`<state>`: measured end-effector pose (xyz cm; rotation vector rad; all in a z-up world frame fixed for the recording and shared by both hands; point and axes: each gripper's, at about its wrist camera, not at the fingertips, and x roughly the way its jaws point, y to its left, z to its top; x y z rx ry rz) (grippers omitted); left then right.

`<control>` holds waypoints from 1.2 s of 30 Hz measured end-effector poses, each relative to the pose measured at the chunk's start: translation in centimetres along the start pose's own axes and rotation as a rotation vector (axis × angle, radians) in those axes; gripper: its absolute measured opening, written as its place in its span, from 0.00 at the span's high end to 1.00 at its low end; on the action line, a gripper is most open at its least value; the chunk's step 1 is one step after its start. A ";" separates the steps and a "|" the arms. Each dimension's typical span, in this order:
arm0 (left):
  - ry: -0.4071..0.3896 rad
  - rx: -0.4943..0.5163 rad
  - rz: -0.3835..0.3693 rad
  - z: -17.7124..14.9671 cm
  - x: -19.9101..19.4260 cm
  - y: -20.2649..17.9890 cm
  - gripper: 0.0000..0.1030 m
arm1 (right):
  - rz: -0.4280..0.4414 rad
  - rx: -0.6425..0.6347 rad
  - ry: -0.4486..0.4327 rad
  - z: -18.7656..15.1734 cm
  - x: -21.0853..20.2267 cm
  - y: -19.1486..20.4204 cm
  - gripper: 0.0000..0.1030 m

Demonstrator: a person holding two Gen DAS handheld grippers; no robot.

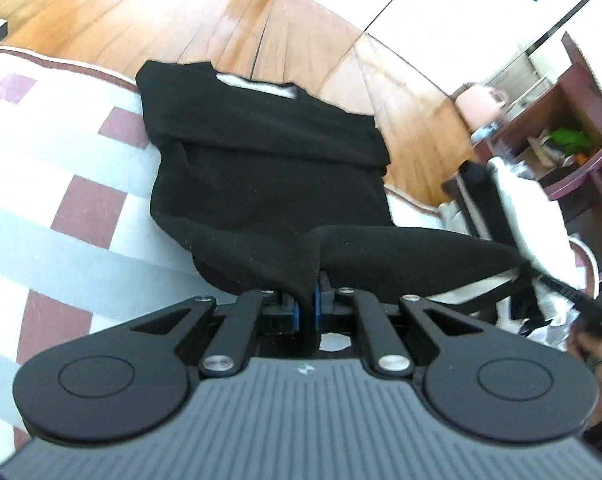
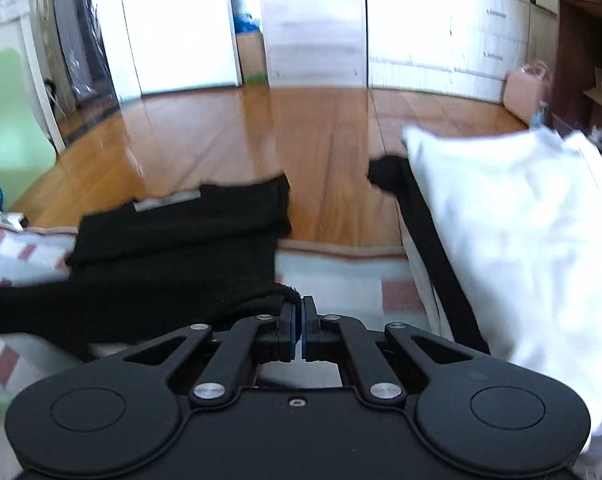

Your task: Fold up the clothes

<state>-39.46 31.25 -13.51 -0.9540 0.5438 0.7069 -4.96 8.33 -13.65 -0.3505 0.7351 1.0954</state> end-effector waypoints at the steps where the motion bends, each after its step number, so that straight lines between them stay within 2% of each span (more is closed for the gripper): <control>1: 0.015 -0.017 0.008 -0.5 -0.1 0.4 0.94 | -0.001 0.013 0.026 -0.7 0.1 -0.3 0.96; 5: 0.088 -0.130 0.002 -2.9 -0.1 2.7 0.95 | 0.001 0.066 0.049 -2.6 -1.2 -1.3 0.97; 8: 0.129 -0.170 0.027 -4.6 0.0 3.2 0.95 | 0.030 0.070 0.051 -3.2 -2.2 -1.4 0.97; 12: 0.102 -0.138 0.021 -5.5 0.1 3.4 0.96 | 0.003 0.048 0.066 -3.9 -1.2 -1.2 0.97; 15: 0.072 -0.116 -0.012 -4.5 -0.3 2.6 0.97 | 0.027 0.074 0.043 -3.4 -1.2 -1.1 0.97; 17: 0.061 -0.112 -0.021 -3.3 -0.2 2.5 0.97 | 0.029 0.046 0.022 -2.6 -1.1 -0.6 0.97; 19: 0.049 -0.108 -0.030 -2.1 -0.1 2.4 0.97 | 0.030 -0.001 -0.007 -1.1 -0.7 -0.1 0.97; 21: 0.029 -0.092 -0.026 0.3 0.3 3.1 0.98 | 0.055 -0.039 -0.037 1.8 0.4 0.3 0.97; 23: -0.019 0.002 -0.009 3.3 0.6 3.0 1.00 | 0.089 -0.067 -0.055 5.3 1.8 0.7 0.97; 25: -0.044 0.085 0.009 6.2 1.0 2.6 1.00 | 0.135 -0.061 -0.006 9.7 4.4 1.2 0.97; 26: -0.019 0.079 0.007 7.2 1.4 2.4 1.00 | 0.150 -0.058 0.018 11.7 5.6 1.5 0.97; 27: 0.016 0.058 -0.016 7.7 1.8 2.3 0.96 | 0.140 -0.057 0.034 13.2 6.7 1.8 0.97; 29: 0.077 0.048 -0.021 6.9 2.9 1.9 0.95 | 0.115 -0.081 0.019 14.7 7.6 2.7 0.97; 32: 0.147 0.097 0.028 4.3 4.8 1.1 0.80 | 0.090 -0.132 -0.024 15.5 8.2 4.0 0.97; 36: 0.155 0.354 0.125 0.6 7.3 -2.0 0.66 | 0.125 -0.132 -0.014 16.4 9.8 4.7 0.97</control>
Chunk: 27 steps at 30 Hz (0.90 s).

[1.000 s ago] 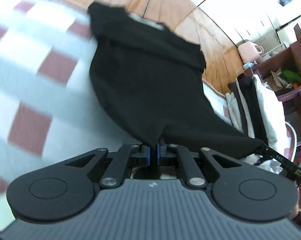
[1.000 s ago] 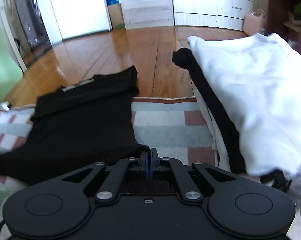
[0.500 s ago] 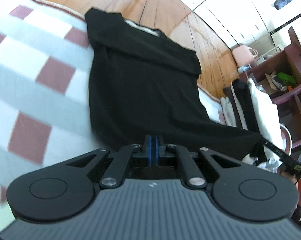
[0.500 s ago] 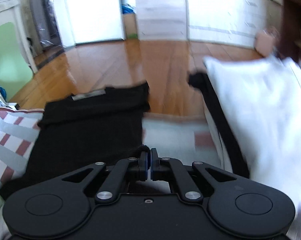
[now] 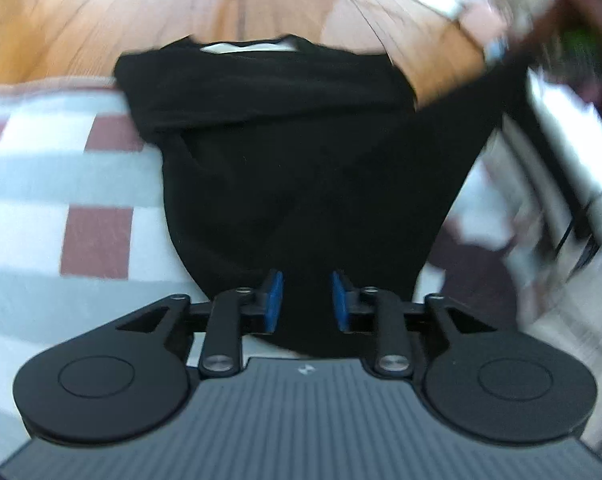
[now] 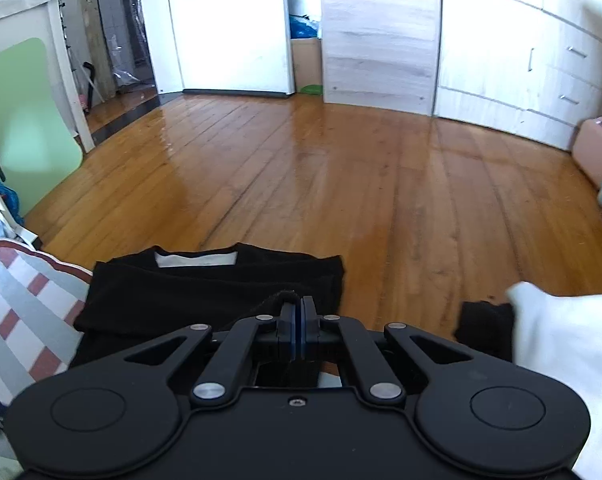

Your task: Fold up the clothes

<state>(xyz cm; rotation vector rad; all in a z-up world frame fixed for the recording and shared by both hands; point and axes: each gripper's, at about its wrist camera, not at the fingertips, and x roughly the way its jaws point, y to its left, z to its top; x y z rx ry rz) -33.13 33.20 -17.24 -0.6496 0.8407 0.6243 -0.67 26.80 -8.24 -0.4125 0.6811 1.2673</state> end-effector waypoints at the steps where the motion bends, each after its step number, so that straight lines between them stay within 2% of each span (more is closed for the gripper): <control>1: -0.008 0.051 0.006 -0.1 0.3 -0.9 0.65 | 0.007 0.000 0.003 0.2 0.4 0.1 0.97; 3: -0.039 0.137 -0.028 0.1 1.1 -3.1 0.55 | 0.012 0.001 0.004 0.3 1.2 0.2 0.97; 6: -0.003 0.219 -0.112 0.4 2.8 -6.3 0.40 | 0.011 0.002 0.007 -0.1 2.0 0.4 0.97; 10: 0.112 0.298 -0.111 -0.9 6.4 -10.1 0.37 | 0.019 0.007 0.009 -1.8 1.6 0.7 0.96; 14: 0.220 0.295 -0.102 -2.8 8.7 -11.2 0.37 | 0.038 0.009 0.023 -3.5 1.2 0.5 0.96; 17: 0.253 0.257 -0.040 -3.7 9.7 -10.4 0.37 | 0.040 0.013 0.010 -4.7 0.7 0.4 0.96; 20: 0.220 0.206 0.024 -3.8 9.4 -9.5 0.37 | 0.040 0.047 -0.030 -6.0 0.1 -0.2 0.96; 24: 0.178 0.227 0.161 -4.8 9.1 -9.3 0.35 | 0.080 0.163 -0.048 -7.9 0.7 -1.6 0.96; 27: 0.147 0.218 0.181 -5.4 8.8 -9.2 0.38 | 0.076 0.203 -0.039 -8.9 1.7 -2.4 0.96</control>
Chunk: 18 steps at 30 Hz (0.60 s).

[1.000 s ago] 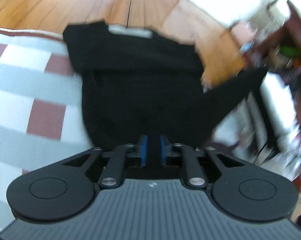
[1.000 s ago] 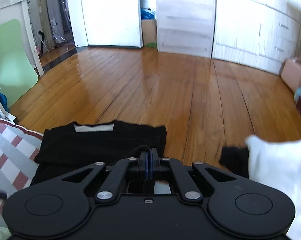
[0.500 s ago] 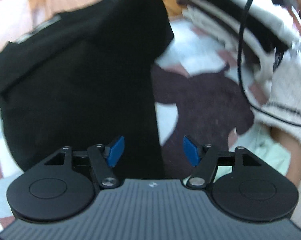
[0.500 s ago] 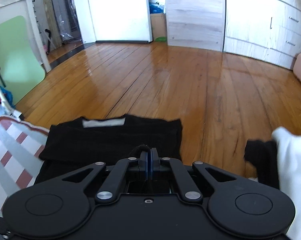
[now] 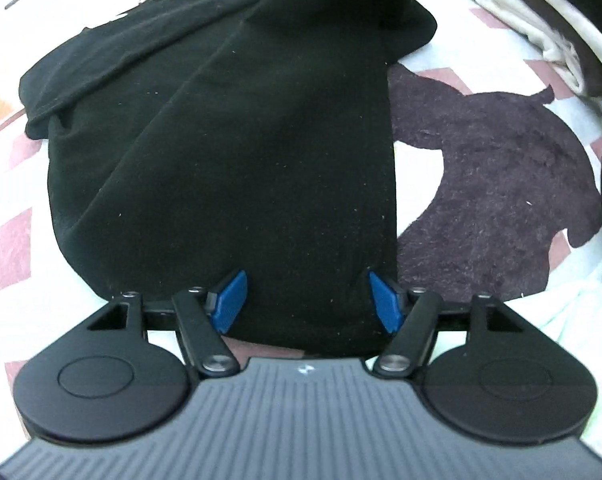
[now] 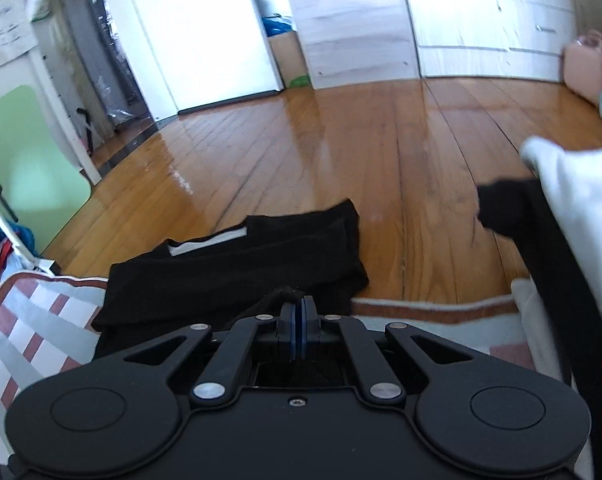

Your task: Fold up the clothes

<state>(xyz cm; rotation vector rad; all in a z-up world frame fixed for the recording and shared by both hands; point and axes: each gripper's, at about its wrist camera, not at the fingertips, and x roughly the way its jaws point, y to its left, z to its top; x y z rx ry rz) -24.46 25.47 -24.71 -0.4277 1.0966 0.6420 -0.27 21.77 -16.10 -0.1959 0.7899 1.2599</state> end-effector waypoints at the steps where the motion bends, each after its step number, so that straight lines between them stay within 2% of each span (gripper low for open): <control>1: -0.008 -0.003 0.007 0.0 -0.1 0.1 0.41 | -0.005 0.008 -0.001 -0.3 0.2 -0.3 0.96; 3: -0.021 -0.007 0.028 0.2 -0.5 0.3 0.70 | -0.008 0.026 -0.004 -0.8 0.7 -1.1 0.96; 5: -0.033 -0.015 0.053 0.3 -0.9 0.5 0.79 | -0.006 0.045 -0.003 -1.3 0.9 -1.8 0.96; 6: -0.040 -0.023 0.065 0.3 -1.0 0.7 0.82 | -0.005 0.054 -0.001 -1.6 1.0 -2.1 0.96; 8: -0.041 -0.029 0.083 0.3 -1.0 0.9 0.82 | -0.005 0.062 0.001 -1.9 1.0 -2.6 0.96; 11: -0.022 -0.046 0.027 0.2 -0.7 0.9 0.83 | -0.015 0.052 0.003 -2.1 1.3 -2.7 0.96; 13: -0.021 -0.077 -0.031 0.2 -0.5 0.9 0.71 | -0.024 0.042 0.003 -2.2 1.6 -2.7 0.95; 15: -0.021 -0.112 -0.095 0.3 -0.4 0.9 0.48 | -0.031 0.033 0.004 -2.2 1.8 -2.5 0.95; 17: -0.024 -0.151 -0.147 0.2 -0.2 1.1 0.35 | -0.040 0.019 0.006 -2.4 2.0 -2.4 0.95; 18: -0.026 -0.158 -0.154 0.2 -0.1 1.1 0.34 | -0.045 0.011 0.006 -2.5 2.1 -2.3 0.95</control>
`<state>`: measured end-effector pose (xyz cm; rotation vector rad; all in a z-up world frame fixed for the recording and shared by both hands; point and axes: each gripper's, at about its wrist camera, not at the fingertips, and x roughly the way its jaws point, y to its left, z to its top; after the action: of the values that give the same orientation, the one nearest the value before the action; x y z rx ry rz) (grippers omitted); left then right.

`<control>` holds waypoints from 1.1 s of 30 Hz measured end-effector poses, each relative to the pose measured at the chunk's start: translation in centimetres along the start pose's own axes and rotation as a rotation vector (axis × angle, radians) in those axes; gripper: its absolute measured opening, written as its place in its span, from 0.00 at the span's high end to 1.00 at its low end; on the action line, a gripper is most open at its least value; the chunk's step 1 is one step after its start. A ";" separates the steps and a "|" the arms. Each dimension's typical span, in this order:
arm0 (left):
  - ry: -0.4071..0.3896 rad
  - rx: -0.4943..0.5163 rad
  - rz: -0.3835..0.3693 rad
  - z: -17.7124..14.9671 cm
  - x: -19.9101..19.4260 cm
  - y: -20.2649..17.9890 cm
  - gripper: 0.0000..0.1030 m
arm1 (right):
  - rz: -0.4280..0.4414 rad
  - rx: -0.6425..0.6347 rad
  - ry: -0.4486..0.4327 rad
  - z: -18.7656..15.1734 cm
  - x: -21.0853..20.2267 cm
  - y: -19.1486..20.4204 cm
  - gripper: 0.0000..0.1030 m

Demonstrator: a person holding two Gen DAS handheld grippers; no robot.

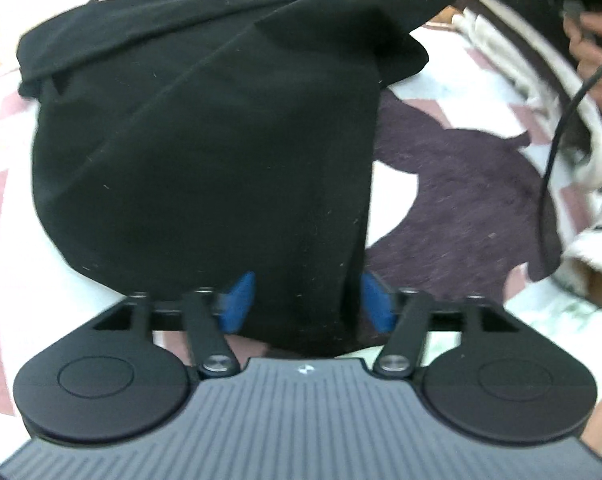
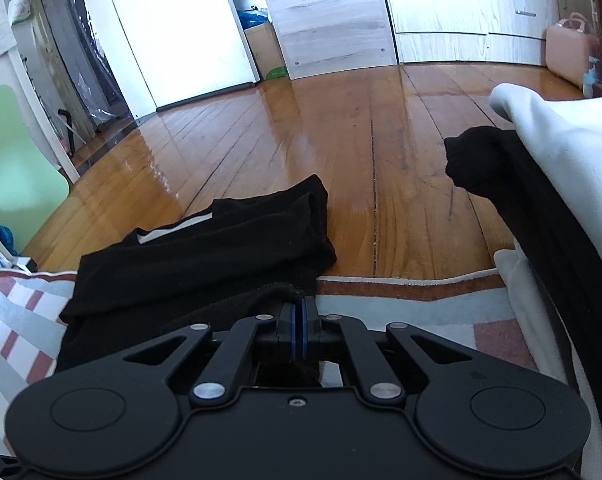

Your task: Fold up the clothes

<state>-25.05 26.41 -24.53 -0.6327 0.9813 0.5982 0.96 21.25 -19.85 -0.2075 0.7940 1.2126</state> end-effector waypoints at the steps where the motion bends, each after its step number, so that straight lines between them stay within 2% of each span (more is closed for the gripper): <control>1: -0.001 -0.001 0.002 0.0 0.0 0.0 0.34 | -0.005 -0.006 0.000 -0.1 0.1 0.0 0.95; 2: 0.003 0.013 0.019 0.0 0.2 -0.2 0.35 | -0.009 -0.010 -0.002 -0.2 0.1 0.0 0.95; 4: 0.016 0.085 0.106 0.1 0.4 -1.2 0.44 | -0.014 -0.016 -0.015 -0.3 0.1 -0.1 0.95; 5: 0.018 0.123 0.157 0.0 0.5 -1.6 0.59 | -0.022 -0.017 -0.025 -0.3 0.1 -0.1 0.95; 6: 0.017 0.149 0.191 0.0 0.5 -1.9 0.67 | -0.031 -0.019 -0.034 -0.2 0.0 -0.2 0.95; 8: 0.019 0.145 0.206 -0.1 0.2 -1.8 0.76 | -0.041 -0.031 -0.073 -0.1 -0.6 -0.1 0.95; 11: 0.022 0.105 0.185 0.0 -0.2 -0.7 0.75 | -0.045 -0.057 -0.130 0.0 -1.7 0.2 0.95; 15: 0.023 0.035 0.163 0.1 -0.5 1.0 0.72 | -0.044 -0.055 -0.143 -0.1 -2.2 0.1 0.95; 18: 0.020 0.037 0.163 0.1 -0.5 1.0 0.72 | -0.055 -0.052 -0.148 0.0 -2.2 0.1 0.95; 19: 0.011 0.046 0.180 0.0 -0.7 1.0 0.73 | -0.057 -0.053 -0.153 0.0 -2.2 0.1 0.95; 21: -0.020 0.093 0.230 -0.1 -1.4 0.9 0.87 | -0.065 -0.057 -0.172 0.0 -2.4 0.1 0.95; 24: -0.095 0.188 0.336 -0.5 -3.3 0.6 0.87 | -0.079 -0.062 -0.212 0.0 -3.3 0.3 0.95; 31: -0.200 0.075 0.459 -0.1 -6.9 4.6 0.88 | -0.078 0.010 -0.202 0.2 -4.7 0.4 0.96; 33: -0.223 0.056 0.479 -0.1 -7.6 5.3 0.88 | -0.088 -0.006 -0.204 0.2 -5.3 0.8 0.96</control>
<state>-32.15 28.62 -18.94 -0.2681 0.9373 1.0370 -0.35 17.71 -16.10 -0.1199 0.5981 1.1324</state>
